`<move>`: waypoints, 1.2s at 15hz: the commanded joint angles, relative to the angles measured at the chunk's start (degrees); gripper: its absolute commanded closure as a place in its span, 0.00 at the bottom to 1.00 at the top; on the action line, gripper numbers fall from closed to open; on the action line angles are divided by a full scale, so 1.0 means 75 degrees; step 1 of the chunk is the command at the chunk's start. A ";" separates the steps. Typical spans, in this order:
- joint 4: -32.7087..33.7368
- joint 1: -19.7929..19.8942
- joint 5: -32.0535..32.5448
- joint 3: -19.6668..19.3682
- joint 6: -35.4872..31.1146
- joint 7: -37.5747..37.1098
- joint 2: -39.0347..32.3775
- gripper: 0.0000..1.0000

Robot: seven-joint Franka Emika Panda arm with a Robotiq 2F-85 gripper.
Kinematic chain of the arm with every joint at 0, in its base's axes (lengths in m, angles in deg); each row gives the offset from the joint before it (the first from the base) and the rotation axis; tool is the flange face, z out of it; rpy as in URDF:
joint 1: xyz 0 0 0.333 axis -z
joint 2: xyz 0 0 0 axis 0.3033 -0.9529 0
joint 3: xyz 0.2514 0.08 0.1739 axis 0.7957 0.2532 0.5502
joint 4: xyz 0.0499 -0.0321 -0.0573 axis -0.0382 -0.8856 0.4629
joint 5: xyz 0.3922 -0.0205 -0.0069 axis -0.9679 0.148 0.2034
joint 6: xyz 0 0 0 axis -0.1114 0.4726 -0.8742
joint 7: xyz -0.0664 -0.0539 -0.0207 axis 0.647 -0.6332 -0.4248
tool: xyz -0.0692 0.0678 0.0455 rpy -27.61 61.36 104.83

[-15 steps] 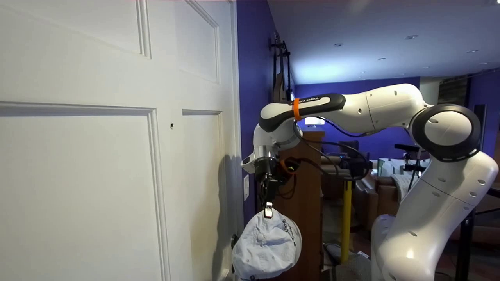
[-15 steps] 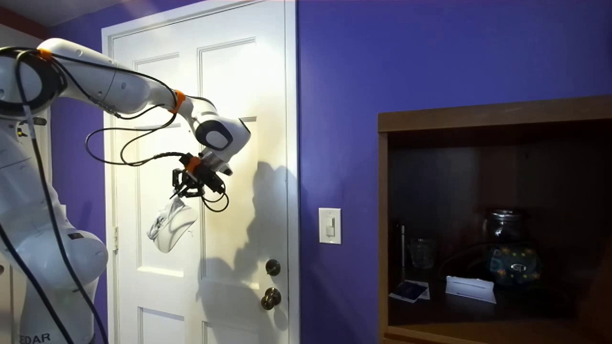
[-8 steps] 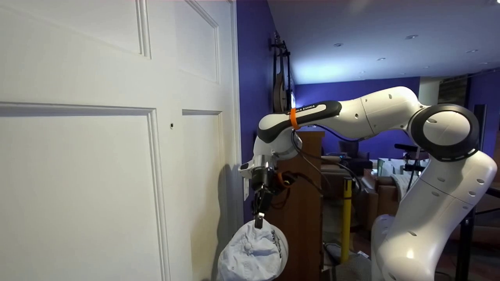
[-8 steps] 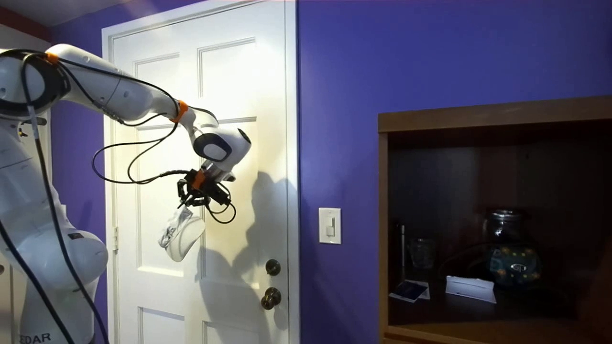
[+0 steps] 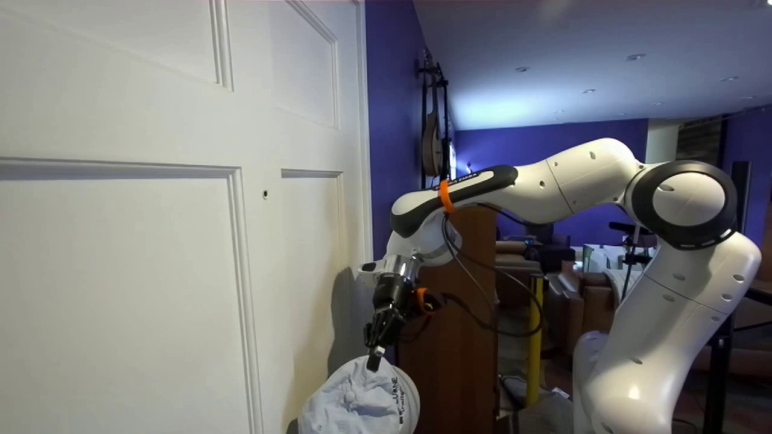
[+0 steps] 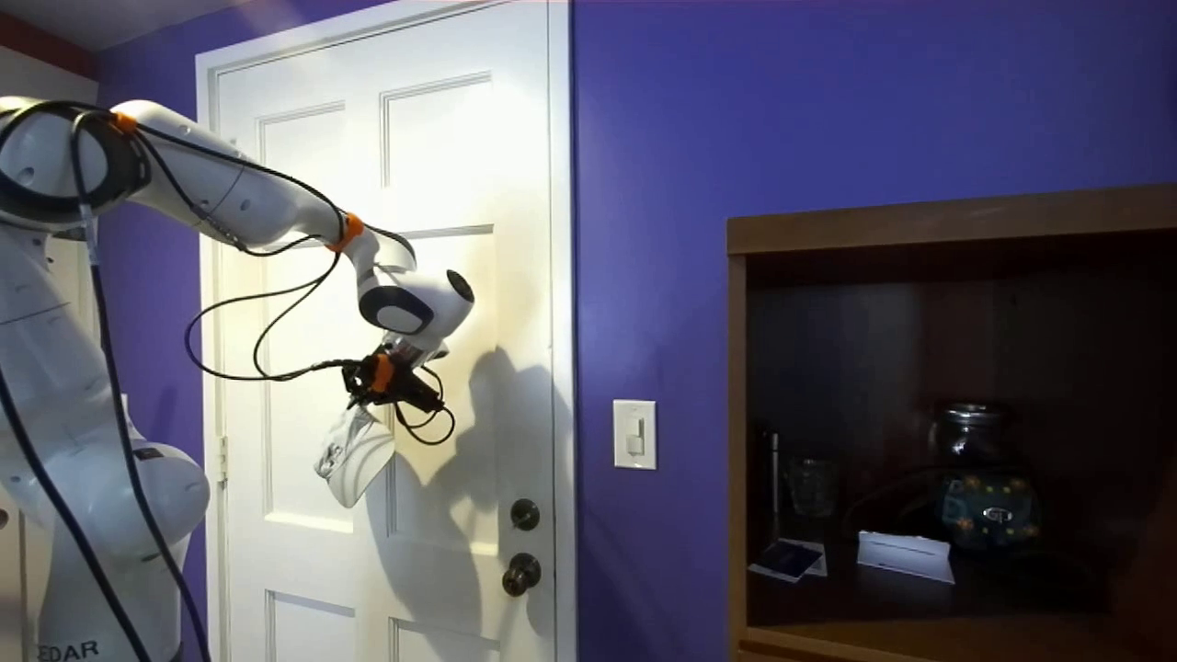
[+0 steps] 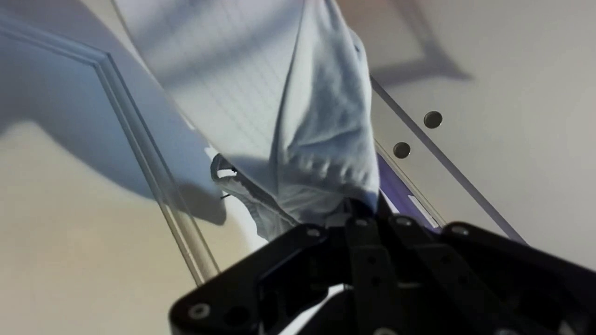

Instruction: Hang the snapback on the door

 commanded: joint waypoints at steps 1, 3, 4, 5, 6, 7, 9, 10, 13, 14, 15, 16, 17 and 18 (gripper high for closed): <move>0.0035 -0.0101 -0.0706 0.0215 -0.0535 0.0908 -0.0277 0.99; 0.0073 -0.0118 -0.1069 0.0316 -0.0799 0.1335 -0.0485 0.99; 0.0079 -0.0113 -0.1219 0.0366 -0.0900 0.1533 -0.0582 0.99; 0.0093 -0.0111 -0.1380 0.0412 -0.0987 0.1707 -0.0696 0.99; 0.0105 -0.0131 -0.1617 0.0454 -0.1056 0.1893 -0.0802 0.99; 0.0114 -0.0124 -0.1809 0.0521 -0.1173 0.2030 -0.0889 0.99; 0.0162 -0.0115 -0.2193 0.0641 -0.1338 0.2295 -0.1117 0.99; 0.0169 -0.0086 -0.2288 0.0730 -0.1530 0.2380 -0.1219 0.99; 0.0199 -0.0067 -0.2663 0.0895 -0.1995 0.2592 -0.1482 0.99; 0.0199 -0.0061 -0.2767 0.0948 -0.2195 0.2631 -0.1556 0.99; 0.0199 -0.0060 -0.2827 0.0990 -0.2364 0.2651 -0.1623 0.99; 0.0189 -0.0059 -0.2864 0.1037 -0.2571 0.2640 -0.1680 0.99; 0.0174 -0.0063 -0.2912 0.1096 -0.2838 0.2607 -0.1743 0.99; 0.0170 -0.0072 -0.2951 0.1134 -0.3048 0.2600 -0.1796 0.99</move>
